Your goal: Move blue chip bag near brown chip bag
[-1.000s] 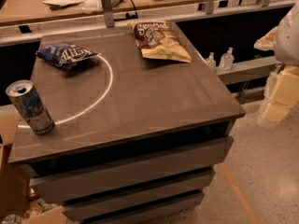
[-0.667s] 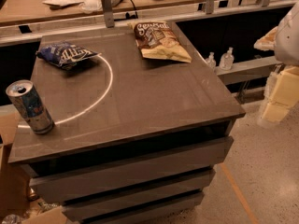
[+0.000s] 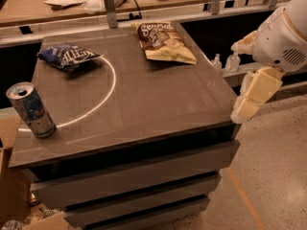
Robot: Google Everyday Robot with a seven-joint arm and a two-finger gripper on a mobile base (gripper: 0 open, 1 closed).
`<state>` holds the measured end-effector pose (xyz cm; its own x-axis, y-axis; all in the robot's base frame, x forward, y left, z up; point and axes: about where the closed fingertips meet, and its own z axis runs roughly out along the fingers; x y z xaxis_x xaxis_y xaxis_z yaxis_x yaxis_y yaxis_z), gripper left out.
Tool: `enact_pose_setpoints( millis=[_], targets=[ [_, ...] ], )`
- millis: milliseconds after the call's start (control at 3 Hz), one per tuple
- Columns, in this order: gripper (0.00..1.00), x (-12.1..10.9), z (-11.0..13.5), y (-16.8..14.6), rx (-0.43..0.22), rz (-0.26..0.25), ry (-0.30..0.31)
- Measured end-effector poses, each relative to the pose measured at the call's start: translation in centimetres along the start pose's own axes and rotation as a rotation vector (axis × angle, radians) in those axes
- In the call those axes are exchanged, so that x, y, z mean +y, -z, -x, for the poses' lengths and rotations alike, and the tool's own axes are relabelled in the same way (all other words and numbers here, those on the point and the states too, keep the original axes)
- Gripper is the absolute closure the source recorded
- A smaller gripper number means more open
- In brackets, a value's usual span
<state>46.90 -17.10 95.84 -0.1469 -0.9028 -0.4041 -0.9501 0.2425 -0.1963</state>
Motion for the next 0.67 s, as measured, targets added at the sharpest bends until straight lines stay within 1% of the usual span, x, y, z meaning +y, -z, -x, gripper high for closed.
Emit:
enact_pose_setpoints(
  millis=[333, 667],
  targets=[
    [0.0, -0.3, 2.2, -2.7, -0.176, 0.062, 0.012],
    [0.0, 0.4, 3.5, -5.7, -0.368, 0.128, 0.025]
  ],
)
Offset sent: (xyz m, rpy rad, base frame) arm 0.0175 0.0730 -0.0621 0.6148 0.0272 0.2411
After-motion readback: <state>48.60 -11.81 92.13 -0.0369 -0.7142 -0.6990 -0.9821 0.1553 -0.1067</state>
